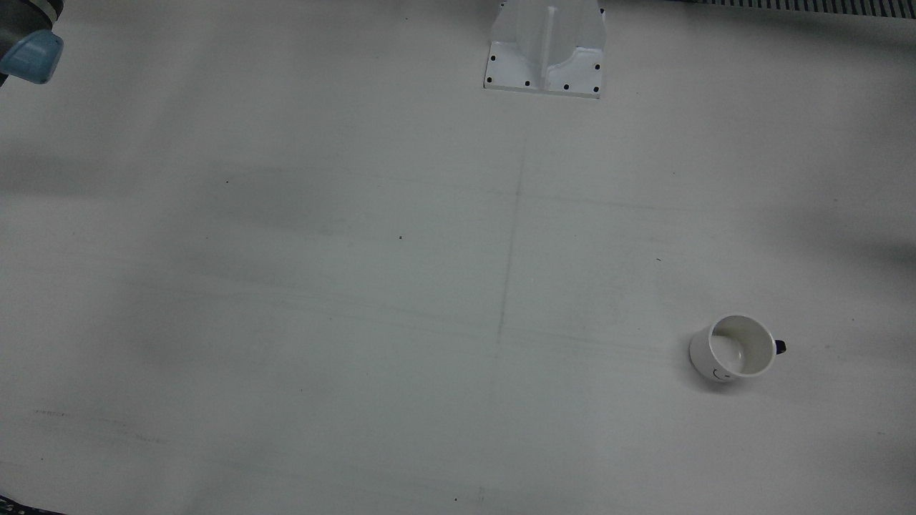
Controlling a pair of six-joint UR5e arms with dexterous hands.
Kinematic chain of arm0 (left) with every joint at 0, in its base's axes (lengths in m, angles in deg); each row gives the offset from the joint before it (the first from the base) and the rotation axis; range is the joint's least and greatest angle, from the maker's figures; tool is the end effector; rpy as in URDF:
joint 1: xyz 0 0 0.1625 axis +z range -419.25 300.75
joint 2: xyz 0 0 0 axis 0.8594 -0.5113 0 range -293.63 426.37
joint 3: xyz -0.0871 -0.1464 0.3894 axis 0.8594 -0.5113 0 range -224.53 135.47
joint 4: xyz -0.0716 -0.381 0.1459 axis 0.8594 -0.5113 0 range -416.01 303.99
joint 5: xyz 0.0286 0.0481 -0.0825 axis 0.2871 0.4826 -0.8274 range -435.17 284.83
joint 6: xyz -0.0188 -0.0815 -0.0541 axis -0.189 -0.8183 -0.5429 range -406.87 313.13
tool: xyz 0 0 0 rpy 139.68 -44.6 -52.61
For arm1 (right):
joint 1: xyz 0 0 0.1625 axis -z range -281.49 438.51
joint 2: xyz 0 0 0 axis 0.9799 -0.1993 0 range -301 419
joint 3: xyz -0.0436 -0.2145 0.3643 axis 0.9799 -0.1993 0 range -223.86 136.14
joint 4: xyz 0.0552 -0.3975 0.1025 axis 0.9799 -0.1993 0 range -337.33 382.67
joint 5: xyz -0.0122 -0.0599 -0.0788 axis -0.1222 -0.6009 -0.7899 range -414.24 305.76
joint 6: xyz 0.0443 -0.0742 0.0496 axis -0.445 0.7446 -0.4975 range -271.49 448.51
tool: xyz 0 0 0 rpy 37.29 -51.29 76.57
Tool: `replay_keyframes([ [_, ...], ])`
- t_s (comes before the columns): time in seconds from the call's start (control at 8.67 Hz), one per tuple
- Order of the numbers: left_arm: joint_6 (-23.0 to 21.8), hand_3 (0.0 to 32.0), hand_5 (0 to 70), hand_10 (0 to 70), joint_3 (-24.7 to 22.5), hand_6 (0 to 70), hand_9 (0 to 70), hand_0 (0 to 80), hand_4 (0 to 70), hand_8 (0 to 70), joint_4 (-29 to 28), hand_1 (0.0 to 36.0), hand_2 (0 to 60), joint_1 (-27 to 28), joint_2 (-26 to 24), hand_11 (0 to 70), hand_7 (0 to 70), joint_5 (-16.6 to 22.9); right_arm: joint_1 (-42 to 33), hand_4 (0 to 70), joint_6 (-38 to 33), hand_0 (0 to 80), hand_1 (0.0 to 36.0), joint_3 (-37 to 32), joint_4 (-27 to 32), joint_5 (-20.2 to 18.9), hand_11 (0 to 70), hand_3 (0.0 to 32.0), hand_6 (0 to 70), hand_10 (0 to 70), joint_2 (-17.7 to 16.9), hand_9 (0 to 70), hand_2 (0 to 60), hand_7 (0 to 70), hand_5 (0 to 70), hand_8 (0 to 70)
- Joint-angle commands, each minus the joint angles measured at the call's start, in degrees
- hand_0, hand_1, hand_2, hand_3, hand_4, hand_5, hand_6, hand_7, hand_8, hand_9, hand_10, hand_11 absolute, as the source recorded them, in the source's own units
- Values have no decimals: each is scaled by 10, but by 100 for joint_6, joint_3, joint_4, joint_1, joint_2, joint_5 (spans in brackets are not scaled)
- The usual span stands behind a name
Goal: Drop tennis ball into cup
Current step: 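Carry the tennis ball in the left hand toward the white mug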
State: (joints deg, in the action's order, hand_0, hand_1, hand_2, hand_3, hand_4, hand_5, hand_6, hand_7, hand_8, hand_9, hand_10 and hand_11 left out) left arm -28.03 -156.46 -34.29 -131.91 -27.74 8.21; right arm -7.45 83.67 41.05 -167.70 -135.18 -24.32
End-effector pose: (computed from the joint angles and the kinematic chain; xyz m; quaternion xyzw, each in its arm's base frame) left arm 0.0076 -0.5100 0.5062 0.0489 0.7315 -0.6584 0.1706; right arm 0.1117 -0.5327 0.6874 -0.0095 0.6514 -0.7565 0.0566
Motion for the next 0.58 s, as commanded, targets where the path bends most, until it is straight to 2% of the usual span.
replay_keyframes([
  [0.0, -55, 0, 502, 700, -66, 700, 700, 573, 700, 700, 200, 360, 600, 670, -289, 700, 700, 3, 0, 0, 0, 0, 0, 0, 0, 0, 0, 0, 0, 0, 0, 0, 0, 0, 0, 0],
  [0.12, -169, 0, 700, 700, -84, 700, 700, 578, 700, 700, 254, 360, 600, 926, -326, 700, 700, 3, 0, 0, 0, 0, 0, 0, 0, 0, 0, 0, 0, 0, 0, 0, 0, 0, 0, 0],
  [0.23, -179, 0, 700, 700, -127, 700, 700, 585, 700, 700, 280, 360, 600, 1199, -336, 700, 700, 3, 0, 0, 0, 0, 0, 0, 0, 0, 0, 0, 0, 0, 0, 0, 0, 0, 0, 0],
  [0.35, -231, 0, 638, 700, -110, 700, 700, 591, 700, 700, 368, 360, 600, 1454, -423, 700, 700, 3, 0, 0, 0, 0, 0, 0, 0, 0, 0, 0, 0, 0, 0, 0, 0, 0, 0, 0],
  [0.46, -284, 0, 501, 697, -93, 700, 700, 595, 700, 700, 447, 360, 600, 1691, -511, 700, 700, 3, 0, 0, 0, 0, 0, 0, 0, 0, 0, 0, 0, 0, 0, 0, 0, 0, 0, 0],
])
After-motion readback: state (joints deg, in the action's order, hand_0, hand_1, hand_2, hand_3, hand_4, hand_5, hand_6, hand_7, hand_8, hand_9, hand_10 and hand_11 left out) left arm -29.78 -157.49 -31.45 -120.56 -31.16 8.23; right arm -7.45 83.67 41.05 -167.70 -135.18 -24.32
